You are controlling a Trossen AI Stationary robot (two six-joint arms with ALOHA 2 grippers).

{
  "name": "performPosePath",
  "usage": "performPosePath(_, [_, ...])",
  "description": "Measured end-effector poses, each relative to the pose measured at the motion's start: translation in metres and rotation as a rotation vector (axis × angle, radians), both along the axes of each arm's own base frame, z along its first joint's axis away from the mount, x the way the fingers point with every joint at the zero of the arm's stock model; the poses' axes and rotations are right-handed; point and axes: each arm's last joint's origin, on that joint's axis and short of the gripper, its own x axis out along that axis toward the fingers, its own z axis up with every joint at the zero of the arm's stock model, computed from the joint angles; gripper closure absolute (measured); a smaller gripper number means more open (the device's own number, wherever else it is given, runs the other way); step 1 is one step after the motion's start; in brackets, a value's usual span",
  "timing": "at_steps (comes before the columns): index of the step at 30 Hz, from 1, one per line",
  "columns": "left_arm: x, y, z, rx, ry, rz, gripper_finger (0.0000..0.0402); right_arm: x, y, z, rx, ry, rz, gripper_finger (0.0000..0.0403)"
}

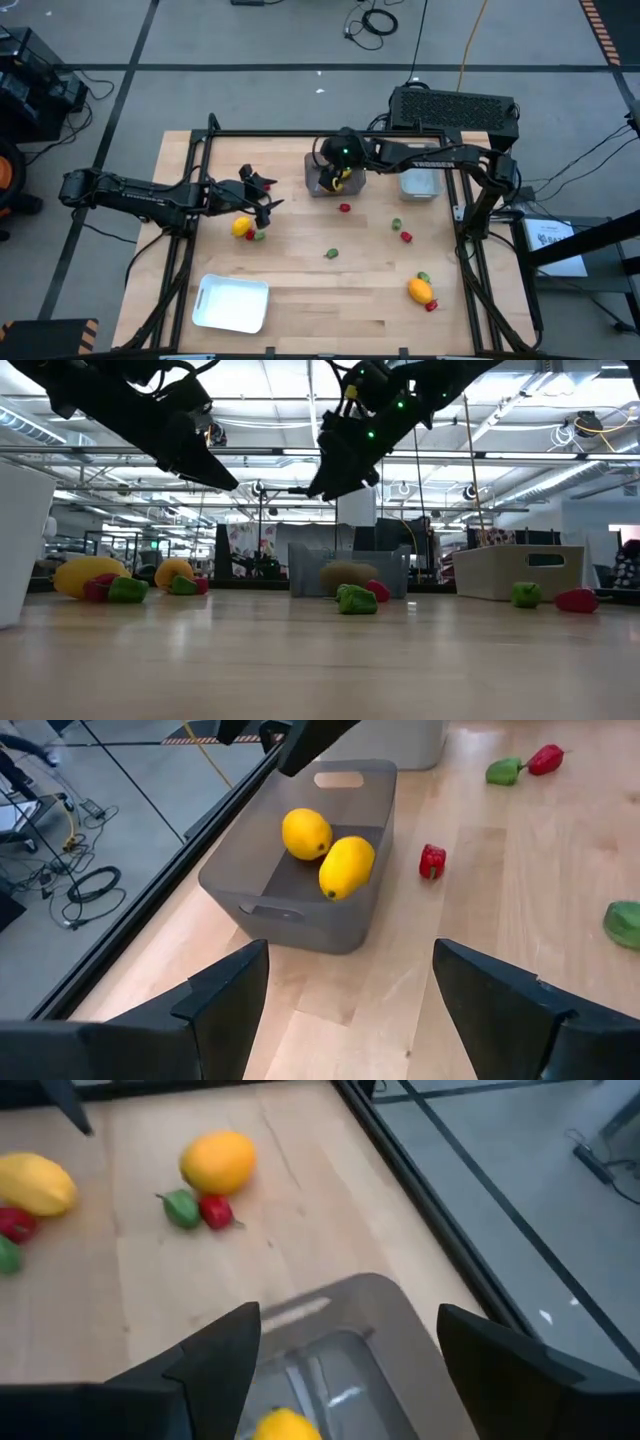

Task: Sort produce into baskets
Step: Put the lemon into the black bin

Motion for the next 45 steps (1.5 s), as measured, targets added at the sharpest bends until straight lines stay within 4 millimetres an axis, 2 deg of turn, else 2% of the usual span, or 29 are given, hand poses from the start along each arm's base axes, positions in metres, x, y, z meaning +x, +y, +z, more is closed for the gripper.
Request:
performPosePath(7, [-0.005, 0.001, -0.004, 0.007, 0.083, 0.031, 0.0111, 0.017, 0.015, 0.002, -0.009, -0.129, 0.028, 0.0108])
performPosePath(14, [-0.021, 0.006, 0.002, 0.017, 0.166, 0.276, 0.0111, 0.043, 0.033, -0.013, -0.030, -0.221, 0.088, 0.0108])
performPosePath(22, [-0.038, 0.022, 0.007, -0.033, 0.058, 0.593, 0.0111, 0.099, 0.031, -0.022, 0.021, -0.246, 0.076, 0.0108])
performPosePath(28, [-0.069, 0.033, 0.003, 0.026, 0.063, 0.935, 0.0111, 0.145, 0.031, -0.033, 0.089, -0.205, 0.054, 0.0108])
performPosePath(30, [-0.076, 0.035, 0.002, 0.021, 0.064, 0.994, 0.0111, 0.157, 0.029, -0.038, 0.126, -0.160, 0.032, 0.0108])
performPosePath(37, [-0.082, 0.038, 0.001, 0.027, 0.083, 1.050, 0.0111, 0.194, 0.020, -0.052, 0.164, -0.171, -0.082, 0.0108])
performPosePath(42, [-0.083, 0.038, 0.000, 0.030, 0.092, 1.049, 0.0111, 0.200, 0.014, -0.076, 0.161, -0.216, -0.128, 0.0108])
performPosePath(45, [-0.083, 0.038, 0.000, 0.031, 0.094, 1.050, 0.0111, 0.203, 0.012, -0.083, 0.157, -0.241, -0.131, 0.0108])
